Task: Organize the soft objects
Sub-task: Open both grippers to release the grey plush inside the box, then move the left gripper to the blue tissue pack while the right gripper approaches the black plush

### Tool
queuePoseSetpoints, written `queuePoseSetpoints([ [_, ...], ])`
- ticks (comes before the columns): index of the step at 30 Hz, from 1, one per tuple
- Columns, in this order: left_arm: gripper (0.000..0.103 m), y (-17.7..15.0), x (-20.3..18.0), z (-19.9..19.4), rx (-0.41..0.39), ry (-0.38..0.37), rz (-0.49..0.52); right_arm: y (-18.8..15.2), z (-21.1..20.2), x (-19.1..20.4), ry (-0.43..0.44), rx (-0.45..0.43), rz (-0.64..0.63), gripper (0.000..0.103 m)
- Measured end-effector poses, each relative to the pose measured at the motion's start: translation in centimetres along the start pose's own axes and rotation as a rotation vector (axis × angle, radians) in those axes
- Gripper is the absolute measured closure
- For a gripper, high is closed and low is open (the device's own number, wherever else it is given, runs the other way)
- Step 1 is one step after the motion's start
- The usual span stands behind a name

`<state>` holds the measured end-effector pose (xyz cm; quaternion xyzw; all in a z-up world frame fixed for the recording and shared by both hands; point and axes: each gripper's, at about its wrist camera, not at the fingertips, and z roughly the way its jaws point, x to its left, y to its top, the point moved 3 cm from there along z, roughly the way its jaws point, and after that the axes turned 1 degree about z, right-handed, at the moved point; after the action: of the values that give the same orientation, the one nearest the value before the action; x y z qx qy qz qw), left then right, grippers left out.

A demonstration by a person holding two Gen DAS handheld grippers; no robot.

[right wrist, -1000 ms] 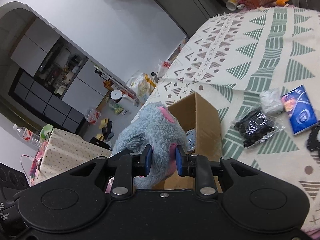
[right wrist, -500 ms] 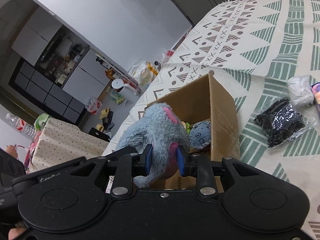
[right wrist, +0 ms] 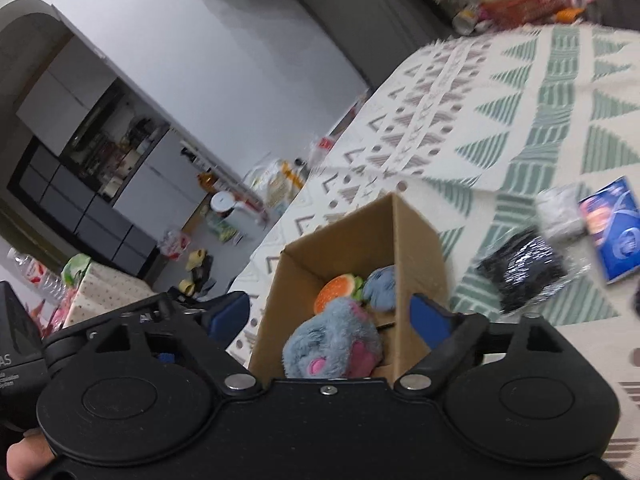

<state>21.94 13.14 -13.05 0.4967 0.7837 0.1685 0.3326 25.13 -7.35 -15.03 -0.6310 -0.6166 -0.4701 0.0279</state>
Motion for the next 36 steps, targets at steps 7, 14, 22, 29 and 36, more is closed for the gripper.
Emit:
queuePoseSetpoints([
  [7, 0.027, -0.3, -2.0, -2.5, -0.077, -0.018, 0.034, 0.4, -4.1, -0.3, -0.066, -0.085, -0.015, 0.0],
  [14, 0.026, -0.4, -4.8, -4.8, -0.12, -0.035, 0.089, 1.2, -7.4, -1.8, -0.198, -0.169, -0.017, 0.0],
  [22, 0.026, -0.9, -7.7, -6.6, -0.138, -0.04, 0.112, 2.0, -10.2, -3.1, -0.223, -0.202, -0.015, 0.0],
  [29, 0.026, -1.6, -10.1, -7.5, -0.158, -0.031, 0.146, 2.6, -12.3, -4.4, -0.236, -0.191, -0.009, 0.0],
  [36, 0.026, -2.5, -12.5, -7.3, -0.158, -0.033, 0.173, 2.9, -14.1, -6.2, -0.259, -0.175, 0.025, 0.0],
])
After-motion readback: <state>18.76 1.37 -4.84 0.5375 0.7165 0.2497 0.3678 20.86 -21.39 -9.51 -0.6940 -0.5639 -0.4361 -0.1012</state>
